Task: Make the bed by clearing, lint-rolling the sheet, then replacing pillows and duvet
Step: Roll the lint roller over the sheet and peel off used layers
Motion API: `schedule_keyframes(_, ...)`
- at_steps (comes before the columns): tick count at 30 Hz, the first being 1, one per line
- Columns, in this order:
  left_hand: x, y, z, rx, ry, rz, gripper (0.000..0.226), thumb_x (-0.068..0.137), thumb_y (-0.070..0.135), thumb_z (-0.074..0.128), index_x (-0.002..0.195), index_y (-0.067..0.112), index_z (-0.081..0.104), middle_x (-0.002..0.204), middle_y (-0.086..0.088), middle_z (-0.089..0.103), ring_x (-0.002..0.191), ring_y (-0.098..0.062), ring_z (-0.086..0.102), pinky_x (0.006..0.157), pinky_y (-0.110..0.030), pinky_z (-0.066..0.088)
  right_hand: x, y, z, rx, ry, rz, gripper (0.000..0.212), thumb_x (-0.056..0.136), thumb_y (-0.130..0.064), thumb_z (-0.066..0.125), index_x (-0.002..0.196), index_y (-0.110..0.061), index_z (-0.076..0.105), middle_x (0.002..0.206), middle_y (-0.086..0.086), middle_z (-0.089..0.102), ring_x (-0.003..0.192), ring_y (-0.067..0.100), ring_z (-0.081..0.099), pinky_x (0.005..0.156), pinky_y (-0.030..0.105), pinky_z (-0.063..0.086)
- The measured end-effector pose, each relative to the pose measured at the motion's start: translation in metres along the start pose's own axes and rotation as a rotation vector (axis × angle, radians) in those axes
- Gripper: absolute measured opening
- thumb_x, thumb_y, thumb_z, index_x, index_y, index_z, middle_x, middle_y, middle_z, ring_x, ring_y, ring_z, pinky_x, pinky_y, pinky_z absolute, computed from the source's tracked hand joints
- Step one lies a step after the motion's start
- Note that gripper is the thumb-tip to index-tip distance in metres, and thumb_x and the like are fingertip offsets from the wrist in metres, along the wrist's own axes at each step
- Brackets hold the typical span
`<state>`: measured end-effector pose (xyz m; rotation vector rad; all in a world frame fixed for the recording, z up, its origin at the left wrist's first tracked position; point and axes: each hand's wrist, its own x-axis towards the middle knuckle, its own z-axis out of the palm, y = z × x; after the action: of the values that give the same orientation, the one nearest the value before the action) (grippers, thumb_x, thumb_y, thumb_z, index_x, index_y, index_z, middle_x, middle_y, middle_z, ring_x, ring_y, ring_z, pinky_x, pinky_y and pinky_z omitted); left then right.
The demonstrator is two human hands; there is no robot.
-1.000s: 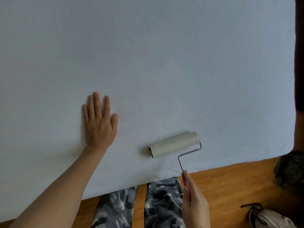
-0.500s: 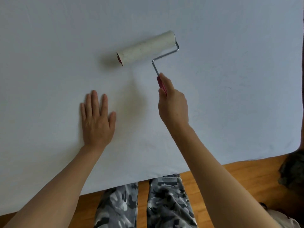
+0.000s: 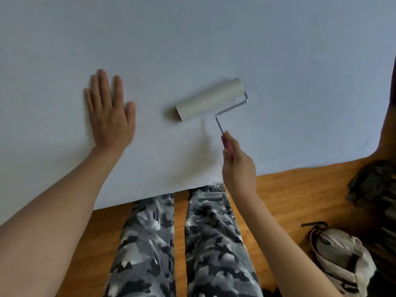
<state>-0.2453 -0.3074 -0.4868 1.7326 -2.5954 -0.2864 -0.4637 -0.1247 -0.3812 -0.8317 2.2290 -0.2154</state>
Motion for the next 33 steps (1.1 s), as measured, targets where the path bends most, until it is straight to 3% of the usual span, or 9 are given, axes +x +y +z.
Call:
schedule_keyframes(3,-0.006,0.003,0.001,-0.002,0.012,-0.007,0.055,0.104,0.033,0.027,0.153,0.008,0.023,0.158,-0.025,0.015,0.147,-0.039,0.013,0.120,-0.047,0.002,-0.042,0.041,0.002,0.012,-0.011,0.049,0.046,0.101,-0.019,0.043,0.144,-0.035,0.039,0.120,-0.007,0.066,0.093,0.014,0.066,0.072,0.036,0.055)
schedule_keyframes(8,-0.024,0.011,0.003,-0.019,0.010,-0.025,0.054,0.105,0.033,0.025,0.153,0.007,0.023,0.158,-0.026,0.016,0.147,-0.040,0.014,0.120,-0.049,0.005,-0.081,0.074,-0.001,0.029,0.016,0.047,0.047,0.099,-0.017,0.048,0.143,-0.032,0.041,0.114,-0.021,0.058,0.092,-0.005,0.059,0.079,0.032,0.057)
schedule_keyframes(12,-0.041,0.016,0.006,-0.034,0.024,-0.029,0.054,0.105,0.032,0.027,0.153,0.007,0.024,0.158,-0.025,0.018,0.147,-0.039,0.015,0.120,-0.047,0.006,-0.076,0.060,-0.005,0.067,0.081,-0.011,0.050,0.098,-0.014,0.050,0.141,-0.036,0.036,0.113,-0.023,0.056,0.092,-0.019,0.052,0.079,0.022,0.053)
schedule_keyframes(16,-0.048,0.016,0.009,-0.058,0.072,-0.053,0.051,0.105,0.029,0.029,0.151,0.008,0.029,0.157,-0.024,0.022,0.146,-0.037,0.019,0.120,-0.046,0.009,-0.028,0.002,-0.002,0.088,0.064,-0.135,0.047,0.100,-0.018,0.046,0.143,-0.036,0.038,0.107,-0.002,0.069,0.086,0.015,0.066,0.069,0.036,0.056)
schedule_keyframes(18,-0.050,0.018,0.009,-0.074,0.096,-0.080,0.049,0.105,0.028,0.029,0.151,0.008,0.031,0.157,-0.023,0.024,0.146,-0.037,0.021,0.120,-0.046,0.011,0.007,-0.033,0.003,0.053,0.049,-0.237,0.045,0.101,-0.018,0.044,0.143,-0.033,0.042,0.100,0.007,0.069,0.080,0.026,0.064,0.063,0.036,0.051)
schedule_keyframes(20,-0.051,0.017,0.010,-0.087,0.102,-0.097,0.049,0.105,0.026,0.031,0.150,0.009,0.032,0.157,-0.021,0.023,0.146,-0.036,0.020,0.120,-0.045,0.010,0.042,-0.065,0.007,-0.023,0.037,-0.292,0.045,0.101,-0.019,0.043,0.143,-0.032,0.042,0.090,0.009,0.064,0.072,0.030,0.058,0.058,0.035,0.044)
schedule_keyframes(24,-0.052,0.016,0.011,-0.105,0.104,-0.101,0.050,0.104,0.025,0.033,0.150,0.007,0.032,0.157,-0.021,0.023,0.147,-0.036,0.019,0.120,-0.045,0.010,0.086,-0.102,0.008,-0.152,-0.012,-0.304,0.042,0.103,-0.027,0.038,0.144,-0.035,0.038,0.090,0.007,0.063,0.076,0.028,0.058,0.064,0.036,0.047)
schedule_keyframes(28,-0.052,0.016,0.011,-0.094,0.101,-0.104,0.050,0.103,0.024,0.035,0.150,0.008,0.032,0.158,-0.021,0.023,0.147,-0.036,0.020,0.121,-0.045,0.010,0.080,-0.080,0.002,-0.166,-0.017,-0.300,0.043,0.101,-0.026,0.041,0.143,-0.036,0.041,0.093,0.008,0.066,0.078,0.030,0.059,0.064,0.037,0.047)
schedule_keyframes(33,-0.051,0.017,0.009,-0.078,0.080,-0.103,0.049,0.104,0.025,0.033,0.150,0.008,0.031,0.157,-0.021,0.023,0.147,-0.036,0.019,0.120,-0.045,0.009,0.033,0.007,-0.018,-0.206,-0.016,-0.246,0.041,0.100,-0.027,0.046,0.140,-0.036,0.045,0.088,0.005,0.068,0.071,0.027,0.061,0.056,0.034,0.047)
